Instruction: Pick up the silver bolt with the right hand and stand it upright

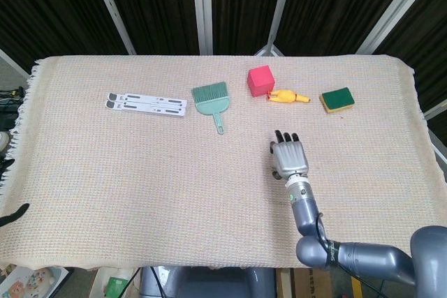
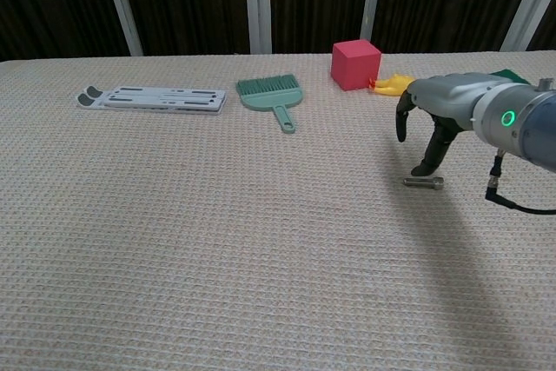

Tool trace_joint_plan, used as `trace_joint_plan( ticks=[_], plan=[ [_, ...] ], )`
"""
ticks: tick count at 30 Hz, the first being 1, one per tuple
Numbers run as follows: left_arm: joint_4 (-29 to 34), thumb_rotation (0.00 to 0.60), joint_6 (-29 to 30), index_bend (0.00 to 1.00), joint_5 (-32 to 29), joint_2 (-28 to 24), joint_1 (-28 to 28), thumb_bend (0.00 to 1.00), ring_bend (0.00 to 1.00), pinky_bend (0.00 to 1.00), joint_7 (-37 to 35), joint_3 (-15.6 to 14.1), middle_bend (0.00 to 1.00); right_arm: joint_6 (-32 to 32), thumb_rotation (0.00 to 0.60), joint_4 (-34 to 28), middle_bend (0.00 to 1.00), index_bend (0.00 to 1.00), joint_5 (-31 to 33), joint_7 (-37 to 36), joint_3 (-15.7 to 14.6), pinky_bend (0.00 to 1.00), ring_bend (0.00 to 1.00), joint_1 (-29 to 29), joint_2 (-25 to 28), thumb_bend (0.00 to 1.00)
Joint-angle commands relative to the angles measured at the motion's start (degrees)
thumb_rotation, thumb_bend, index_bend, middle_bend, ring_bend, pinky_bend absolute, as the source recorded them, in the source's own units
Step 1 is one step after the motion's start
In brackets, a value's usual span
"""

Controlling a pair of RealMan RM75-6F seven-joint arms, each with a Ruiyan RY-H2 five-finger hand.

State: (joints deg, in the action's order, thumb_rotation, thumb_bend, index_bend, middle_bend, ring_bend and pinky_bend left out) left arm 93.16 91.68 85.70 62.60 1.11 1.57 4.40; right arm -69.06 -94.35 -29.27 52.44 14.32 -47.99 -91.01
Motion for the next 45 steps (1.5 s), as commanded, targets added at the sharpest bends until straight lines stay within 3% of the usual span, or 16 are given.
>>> trace_joint_plan(
  ticks=[1,21,45],
  plan=[
    [0.10,0.600,0.09,0.17,0.11,0.20,0.02,0.23,0.00,0.00,0.55,-0.04,0.00,0.12,0.600,1.23,0.14,0.45,-0.40,-1.26,-0.44,0.15,0.16,0.32,-0.77,0.23],
    [0.16,0.600,0.09,0.17,-0.41,0.45,0.08,0.23,0.00,0.00,1.29,0.24,0.00,-2.70,0.600,8.07,0.14,0.49,-2.59,-3.08,-1.22,0.15,0.16,0.54,-6.65,0.24],
    [0.25,0.600,0.15,0.17,-0.49,0.53,0.06,0.23,0.00,0.00,1.67,0.25,0.00,-2.60,0.600,8.72,0.14,0.51,-0.68,-0.99,-1.16,0.15,0.16,1.31,-7.81,0.24]
  ],
)
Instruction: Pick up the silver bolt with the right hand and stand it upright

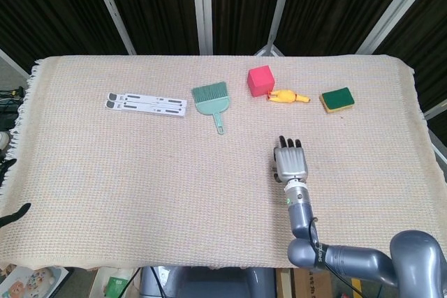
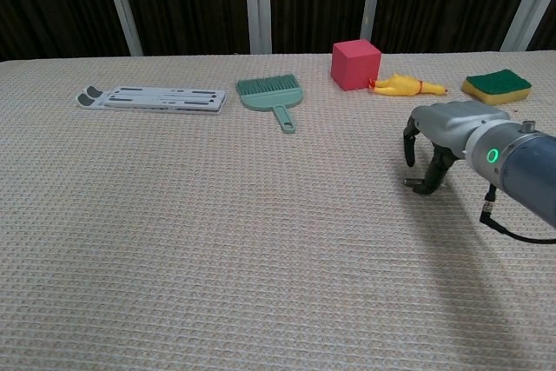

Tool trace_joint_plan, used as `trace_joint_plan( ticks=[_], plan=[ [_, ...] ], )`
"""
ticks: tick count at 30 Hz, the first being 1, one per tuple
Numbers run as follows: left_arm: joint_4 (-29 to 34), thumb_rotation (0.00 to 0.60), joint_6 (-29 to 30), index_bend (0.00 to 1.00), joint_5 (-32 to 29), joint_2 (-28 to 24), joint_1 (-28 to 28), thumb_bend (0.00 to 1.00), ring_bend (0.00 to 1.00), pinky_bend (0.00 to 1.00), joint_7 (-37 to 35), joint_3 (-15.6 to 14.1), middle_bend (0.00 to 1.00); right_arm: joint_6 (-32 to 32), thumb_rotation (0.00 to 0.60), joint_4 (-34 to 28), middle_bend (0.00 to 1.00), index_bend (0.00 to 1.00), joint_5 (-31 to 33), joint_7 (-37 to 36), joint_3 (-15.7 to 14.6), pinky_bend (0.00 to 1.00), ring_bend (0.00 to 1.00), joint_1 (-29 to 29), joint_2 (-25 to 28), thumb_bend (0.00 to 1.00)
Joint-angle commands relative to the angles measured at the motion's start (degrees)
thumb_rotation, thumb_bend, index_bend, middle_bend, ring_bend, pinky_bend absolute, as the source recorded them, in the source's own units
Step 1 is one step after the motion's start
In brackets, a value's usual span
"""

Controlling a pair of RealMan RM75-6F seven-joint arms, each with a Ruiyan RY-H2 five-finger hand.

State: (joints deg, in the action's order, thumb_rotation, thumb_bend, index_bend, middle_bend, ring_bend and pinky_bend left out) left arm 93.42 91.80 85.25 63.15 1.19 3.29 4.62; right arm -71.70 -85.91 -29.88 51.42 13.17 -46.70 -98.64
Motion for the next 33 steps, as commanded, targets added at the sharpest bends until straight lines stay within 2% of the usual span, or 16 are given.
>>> trace_joint_plan(
  ticks=[1,18,33],
  plan=[
    [-0.01,0.600,0.06,0.17,-0.05,-0.02,-0.03,0.23,0.00,0.00,-0.06,0.04,0.00,0.00,0.600,0.53,0.14,0.52,-0.19,0.01,0.01,0.15,0.16,0.04,-0.33,0.24],
    [0.14,0.600,0.03,0.17,0.29,-0.02,-0.04,0.23,0.00,0.00,0.19,-0.18,0.00,0.47,0.600,1.02,0.14,0.54,-0.66,1.24,0.17,0.15,0.16,0.01,-1.09,0.24],
    [0.16,0.600,0.10,0.17,0.58,-0.18,-0.07,0.23,0.00,0.00,-0.16,-0.28,0.00,1.10,0.600,2.06,0.14,0.55,0.21,2.72,0.58,0.15,0.16,-0.45,-2.05,0.33]
  ],
)
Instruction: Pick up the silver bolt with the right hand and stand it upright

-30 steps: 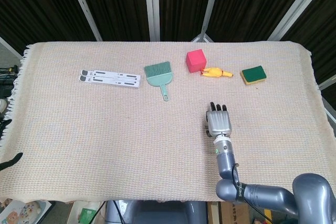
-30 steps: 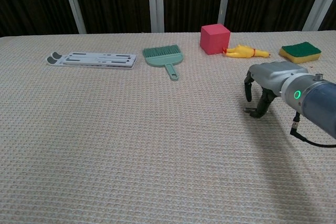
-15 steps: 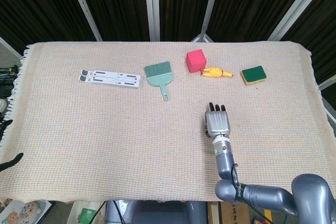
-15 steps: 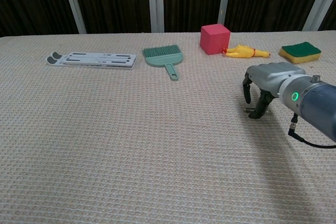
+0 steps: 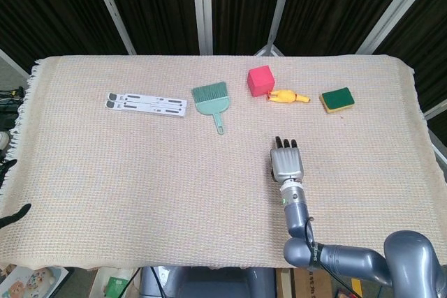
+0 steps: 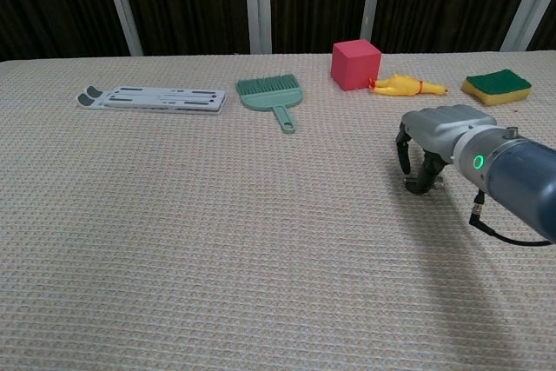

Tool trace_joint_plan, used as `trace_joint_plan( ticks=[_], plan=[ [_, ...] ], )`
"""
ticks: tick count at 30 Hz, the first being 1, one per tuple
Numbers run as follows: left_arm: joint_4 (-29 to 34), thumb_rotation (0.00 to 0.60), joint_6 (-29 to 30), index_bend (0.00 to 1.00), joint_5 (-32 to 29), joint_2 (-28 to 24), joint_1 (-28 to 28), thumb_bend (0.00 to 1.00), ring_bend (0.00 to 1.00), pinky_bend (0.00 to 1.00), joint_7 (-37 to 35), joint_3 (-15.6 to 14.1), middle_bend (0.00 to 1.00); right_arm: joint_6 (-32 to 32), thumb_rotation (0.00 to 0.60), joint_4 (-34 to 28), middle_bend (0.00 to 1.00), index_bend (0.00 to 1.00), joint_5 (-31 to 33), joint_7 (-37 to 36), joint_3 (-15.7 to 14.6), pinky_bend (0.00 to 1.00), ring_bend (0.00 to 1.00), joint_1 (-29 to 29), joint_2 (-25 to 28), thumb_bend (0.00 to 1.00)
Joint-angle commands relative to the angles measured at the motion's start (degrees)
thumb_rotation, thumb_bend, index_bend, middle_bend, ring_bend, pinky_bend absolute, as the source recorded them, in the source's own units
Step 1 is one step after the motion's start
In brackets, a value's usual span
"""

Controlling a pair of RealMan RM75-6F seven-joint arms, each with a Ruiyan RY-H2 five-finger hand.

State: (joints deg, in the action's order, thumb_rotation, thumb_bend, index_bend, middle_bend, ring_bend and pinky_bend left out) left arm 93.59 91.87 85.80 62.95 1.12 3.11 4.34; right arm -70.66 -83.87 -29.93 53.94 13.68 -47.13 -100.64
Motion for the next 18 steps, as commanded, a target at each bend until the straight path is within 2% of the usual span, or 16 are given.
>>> trace_joint_plan(
  ticks=[1,18],
  plan=[
    [-0.02,0.600,0.03,0.17,0.05,0.03,0.00,0.23,0.00,0.00,0.05,-0.01,0.00,0.05,0.600,0.03,0.14,0.55,0.35,0.27,0.12,0.15,0.16,-0.03,-0.07,0.33],
    [0.05,0.600,0.04,0.17,0.40,-0.02,-0.01,0.23,0.00,0.00,0.04,-0.20,0.00,-0.17,0.600,0.24,0.14,0.58,0.99,1.68,0.40,0.15,0.17,-0.28,-0.30,0.34]
  ],
)
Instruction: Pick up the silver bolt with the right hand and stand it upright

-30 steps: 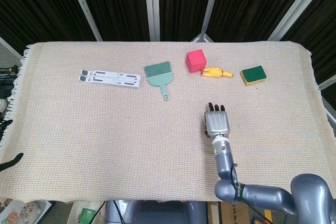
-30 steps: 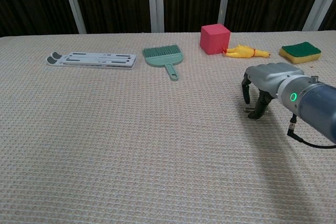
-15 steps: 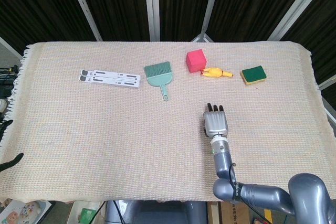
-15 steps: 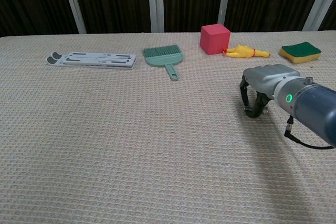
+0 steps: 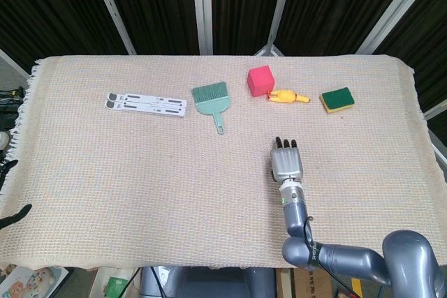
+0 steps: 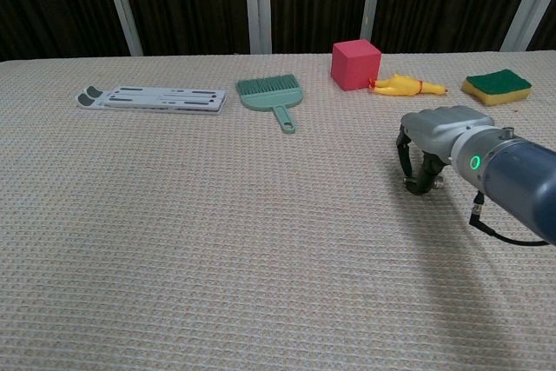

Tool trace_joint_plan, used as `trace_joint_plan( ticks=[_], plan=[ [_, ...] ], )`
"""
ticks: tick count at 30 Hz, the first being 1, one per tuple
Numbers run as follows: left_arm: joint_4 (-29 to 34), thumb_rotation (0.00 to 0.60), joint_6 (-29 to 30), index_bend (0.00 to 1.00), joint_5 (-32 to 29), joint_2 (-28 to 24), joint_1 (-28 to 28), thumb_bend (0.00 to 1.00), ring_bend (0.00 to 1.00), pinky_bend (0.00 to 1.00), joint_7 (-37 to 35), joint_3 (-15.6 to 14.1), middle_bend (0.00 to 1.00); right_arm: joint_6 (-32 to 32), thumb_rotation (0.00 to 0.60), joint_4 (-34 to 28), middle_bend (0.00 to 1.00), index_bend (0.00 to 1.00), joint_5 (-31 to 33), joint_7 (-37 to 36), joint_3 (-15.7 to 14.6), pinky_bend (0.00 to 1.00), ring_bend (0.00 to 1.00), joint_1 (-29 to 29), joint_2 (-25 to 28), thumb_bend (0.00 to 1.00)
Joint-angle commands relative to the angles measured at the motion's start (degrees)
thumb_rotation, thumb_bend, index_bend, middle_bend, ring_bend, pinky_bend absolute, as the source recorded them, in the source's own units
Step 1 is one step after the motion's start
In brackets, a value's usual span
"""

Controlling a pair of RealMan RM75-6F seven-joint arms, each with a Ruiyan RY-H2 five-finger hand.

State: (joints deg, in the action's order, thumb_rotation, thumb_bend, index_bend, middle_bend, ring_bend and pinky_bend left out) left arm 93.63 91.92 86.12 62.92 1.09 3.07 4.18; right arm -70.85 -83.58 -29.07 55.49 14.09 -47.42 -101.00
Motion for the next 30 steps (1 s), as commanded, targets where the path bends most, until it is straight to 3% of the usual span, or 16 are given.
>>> trace_joint_plan(
  ticks=[1,18,30],
  plan=[
    [0.05,0.600,0.00,0.17,0.17,0.03,0.01,0.23,0.00,0.00,0.13,-0.09,0.00,0.10,0.600,-0.09,0.14,0.58,0.32,0.37,-0.13,0.15,0.17,0.03,0.12,0.34],
    [0.24,0.600,0.27,0.17,0.38,0.11,-0.10,0.23,0.00,0.00,0.59,-0.17,0.00,0.24,0.600,-0.52,0.14,0.58,1.75,2.47,-0.28,0.15,0.17,-0.41,0.58,0.34],
    [0.39,0.600,0.70,0.17,0.98,0.10,-0.29,0.23,0.00,0.00,0.59,-0.38,0.00,0.70,0.600,-2.82,0.15,0.65,1.62,1.53,0.19,0.15,0.18,-0.32,2.17,0.39]
  ],
)
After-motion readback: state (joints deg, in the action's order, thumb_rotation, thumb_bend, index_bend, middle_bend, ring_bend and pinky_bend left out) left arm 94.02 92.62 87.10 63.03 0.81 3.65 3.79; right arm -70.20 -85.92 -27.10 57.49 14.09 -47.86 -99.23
